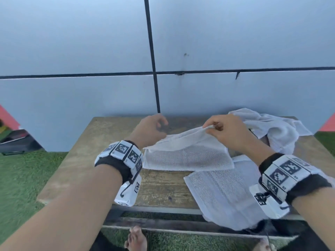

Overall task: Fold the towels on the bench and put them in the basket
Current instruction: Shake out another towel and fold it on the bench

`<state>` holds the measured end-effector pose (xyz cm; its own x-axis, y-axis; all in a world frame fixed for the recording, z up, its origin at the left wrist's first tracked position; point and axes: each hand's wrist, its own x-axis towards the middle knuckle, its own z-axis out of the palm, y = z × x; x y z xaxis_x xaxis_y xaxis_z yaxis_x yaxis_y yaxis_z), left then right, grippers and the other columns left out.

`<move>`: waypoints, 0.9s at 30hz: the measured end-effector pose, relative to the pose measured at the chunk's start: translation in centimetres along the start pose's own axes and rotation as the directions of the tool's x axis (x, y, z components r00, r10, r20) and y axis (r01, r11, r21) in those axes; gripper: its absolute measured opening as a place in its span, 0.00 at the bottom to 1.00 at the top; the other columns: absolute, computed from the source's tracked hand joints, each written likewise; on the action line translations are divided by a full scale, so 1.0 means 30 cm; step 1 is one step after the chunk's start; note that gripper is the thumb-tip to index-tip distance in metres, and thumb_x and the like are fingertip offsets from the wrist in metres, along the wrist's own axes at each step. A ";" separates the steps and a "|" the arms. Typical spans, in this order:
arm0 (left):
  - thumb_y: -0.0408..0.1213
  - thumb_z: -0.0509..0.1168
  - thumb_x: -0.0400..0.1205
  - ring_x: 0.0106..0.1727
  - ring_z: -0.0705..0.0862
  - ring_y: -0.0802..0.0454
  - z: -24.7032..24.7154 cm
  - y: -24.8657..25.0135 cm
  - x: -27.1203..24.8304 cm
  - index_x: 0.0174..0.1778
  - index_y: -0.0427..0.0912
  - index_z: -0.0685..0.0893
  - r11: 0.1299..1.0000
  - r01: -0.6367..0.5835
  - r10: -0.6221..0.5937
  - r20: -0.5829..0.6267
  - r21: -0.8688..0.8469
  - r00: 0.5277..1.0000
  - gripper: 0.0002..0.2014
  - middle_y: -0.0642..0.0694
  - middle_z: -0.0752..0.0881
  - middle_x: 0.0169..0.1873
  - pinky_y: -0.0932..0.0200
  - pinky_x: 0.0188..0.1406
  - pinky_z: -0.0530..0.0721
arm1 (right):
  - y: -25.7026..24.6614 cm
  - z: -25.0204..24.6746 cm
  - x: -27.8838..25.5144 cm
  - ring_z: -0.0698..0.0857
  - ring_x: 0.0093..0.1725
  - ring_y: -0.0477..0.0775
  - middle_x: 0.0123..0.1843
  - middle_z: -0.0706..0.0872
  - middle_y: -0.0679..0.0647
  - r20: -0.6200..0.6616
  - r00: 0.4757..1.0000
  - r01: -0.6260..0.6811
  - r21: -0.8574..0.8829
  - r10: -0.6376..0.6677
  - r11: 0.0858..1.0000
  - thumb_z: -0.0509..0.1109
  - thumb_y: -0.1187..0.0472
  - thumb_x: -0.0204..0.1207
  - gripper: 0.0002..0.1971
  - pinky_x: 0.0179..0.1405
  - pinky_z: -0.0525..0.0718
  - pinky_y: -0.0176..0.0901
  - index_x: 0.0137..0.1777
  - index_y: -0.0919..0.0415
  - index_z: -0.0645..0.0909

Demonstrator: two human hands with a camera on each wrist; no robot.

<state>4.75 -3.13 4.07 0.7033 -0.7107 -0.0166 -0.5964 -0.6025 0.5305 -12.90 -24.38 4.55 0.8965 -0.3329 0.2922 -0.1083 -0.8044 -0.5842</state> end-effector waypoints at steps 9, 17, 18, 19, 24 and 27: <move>0.42 0.82 0.71 0.49 0.84 0.53 0.180 0.175 -0.175 0.44 0.47 0.86 0.908 -0.293 0.261 -0.143 -0.298 0.955 0.12 0.52 0.87 0.48 0.60 0.51 0.80 | -0.118 0.068 -0.178 0.88 0.41 0.48 0.41 0.90 0.47 -0.043 0.997 0.080 0.264 -0.072 0.961 0.78 0.71 0.70 0.12 0.46 0.88 0.45 0.50 0.56 0.85; 0.41 0.82 0.71 0.40 0.88 0.56 0.148 0.166 -0.132 0.37 0.40 0.89 0.883 -0.256 0.235 -0.101 -0.392 0.967 0.11 0.48 0.91 0.36 0.53 0.52 0.85 | -0.089 0.071 -0.176 0.91 0.48 0.48 0.47 0.93 0.48 -0.014 1.000 0.004 0.488 0.004 0.873 0.76 0.73 0.73 0.16 0.57 0.87 0.39 0.58 0.57 0.83; 0.41 0.82 0.71 0.39 0.87 0.58 0.143 0.166 -0.123 0.37 0.39 0.90 0.880 -0.255 0.238 -0.093 -0.401 0.967 0.10 0.48 0.91 0.35 0.57 0.50 0.84 | -0.082 0.069 -0.175 0.91 0.49 0.47 0.48 0.93 0.48 -0.012 1.000 -0.010 0.504 0.018 0.864 0.75 0.73 0.74 0.16 0.57 0.86 0.37 0.58 0.57 0.83; 0.40 0.82 0.72 0.38 0.87 0.60 0.140 0.166 -0.113 0.37 0.39 0.91 0.877 -0.254 0.241 -0.083 -0.407 0.967 0.10 0.48 0.92 0.35 0.60 0.48 0.84 | -0.075 0.068 -0.176 0.91 0.49 0.46 0.49 0.93 0.47 -0.006 0.999 -0.026 0.517 0.034 0.855 0.74 0.74 0.75 0.16 0.57 0.85 0.36 0.59 0.57 0.83; 0.40 0.80 0.75 0.40 0.90 0.54 0.146 0.166 -0.067 0.41 0.39 0.94 0.874 -0.235 0.252 -0.016 -0.426 0.968 0.07 0.48 0.93 0.36 0.63 0.47 0.84 | -0.025 0.082 -0.186 0.90 0.53 0.50 0.53 0.92 0.48 0.026 0.994 -0.103 0.541 0.106 0.835 0.68 0.76 0.78 0.19 0.60 0.85 0.46 0.60 0.53 0.85; 0.39 0.79 0.76 0.43 0.91 0.55 0.163 0.159 -0.033 0.43 0.40 0.95 0.875 -0.228 0.255 0.006 -0.428 0.967 0.06 0.50 0.94 0.38 0.62 0.51 0.86 | -0.003 0.103 -0.179 0.90 0.51 0.49 0.51 0.92 0.49 0.005 0.988 -0.134 0.553 0.157 0.823 0.68 0.75 0.79 0.17 0.57 0.87 0.48 0.58 0.54 0.85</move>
<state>-0.69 -7.08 2.46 0.5259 -0.8429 0.1139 -0.5158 -0.2096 0.8307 -16.36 -20.99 0.69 0.8707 -0.4524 0.1930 0.0286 -0.3452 -0.9381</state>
